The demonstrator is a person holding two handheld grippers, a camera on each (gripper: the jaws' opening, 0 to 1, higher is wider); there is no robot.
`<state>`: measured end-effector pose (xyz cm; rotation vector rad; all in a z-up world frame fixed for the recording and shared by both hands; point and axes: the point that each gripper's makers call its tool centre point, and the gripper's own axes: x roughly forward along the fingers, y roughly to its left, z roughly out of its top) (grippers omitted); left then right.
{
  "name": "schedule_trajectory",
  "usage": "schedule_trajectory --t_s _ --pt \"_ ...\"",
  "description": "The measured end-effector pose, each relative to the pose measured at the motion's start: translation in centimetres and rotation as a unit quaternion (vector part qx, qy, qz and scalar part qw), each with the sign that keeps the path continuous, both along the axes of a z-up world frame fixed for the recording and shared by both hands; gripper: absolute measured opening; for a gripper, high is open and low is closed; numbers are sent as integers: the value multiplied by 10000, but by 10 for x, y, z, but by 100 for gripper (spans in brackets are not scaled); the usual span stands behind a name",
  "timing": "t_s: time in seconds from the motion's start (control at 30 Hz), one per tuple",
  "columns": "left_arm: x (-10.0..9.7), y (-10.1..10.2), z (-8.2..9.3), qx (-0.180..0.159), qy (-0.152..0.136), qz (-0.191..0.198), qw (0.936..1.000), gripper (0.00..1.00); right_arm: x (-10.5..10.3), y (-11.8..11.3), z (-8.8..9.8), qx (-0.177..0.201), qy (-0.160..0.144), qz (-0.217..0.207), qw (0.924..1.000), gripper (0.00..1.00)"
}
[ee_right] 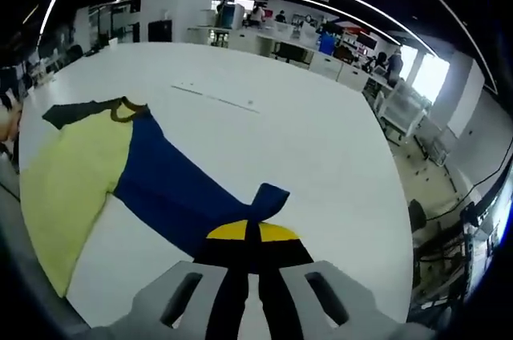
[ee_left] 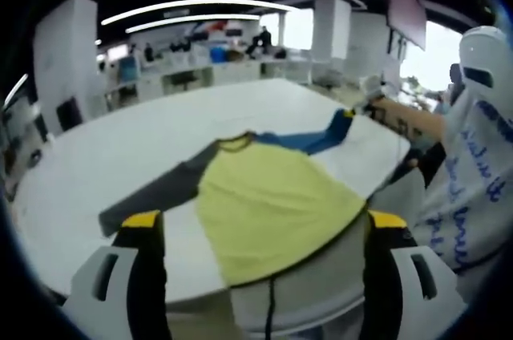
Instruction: Fold the garment on the visible template until the final outline fits inside the template.
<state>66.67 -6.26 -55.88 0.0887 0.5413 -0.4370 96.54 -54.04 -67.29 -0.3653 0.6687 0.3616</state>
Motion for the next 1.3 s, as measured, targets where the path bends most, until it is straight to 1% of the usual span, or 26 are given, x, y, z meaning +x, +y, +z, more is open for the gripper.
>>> schedule_trajectory --t_s 0.13,0.17,0.57,0.77,0.9,1.3 --pt "0 3 0 -5 -1 -36 10000 99 1 12 8 -12 -87 75 9999 2" --pt "0 4 0 -5 0 -56 10000 99 0 19 12 -17 -117 99 9999 2" --pt "1 17 5 2 -124 -126 9998 99 6 58 22 4 -221 333 9992 2" --pt "0 21 6 -4 -190 -170 9997 99 13 71 28 17 -301 425 9986 2" --pt "-2 24 8 36 -224 -186 9996 98 14 84 32 5 -337 535 9980 2" --pt "-5 35 7 65 -197 -169 9996 98 17 134 40 4 -404 962 9945 2"
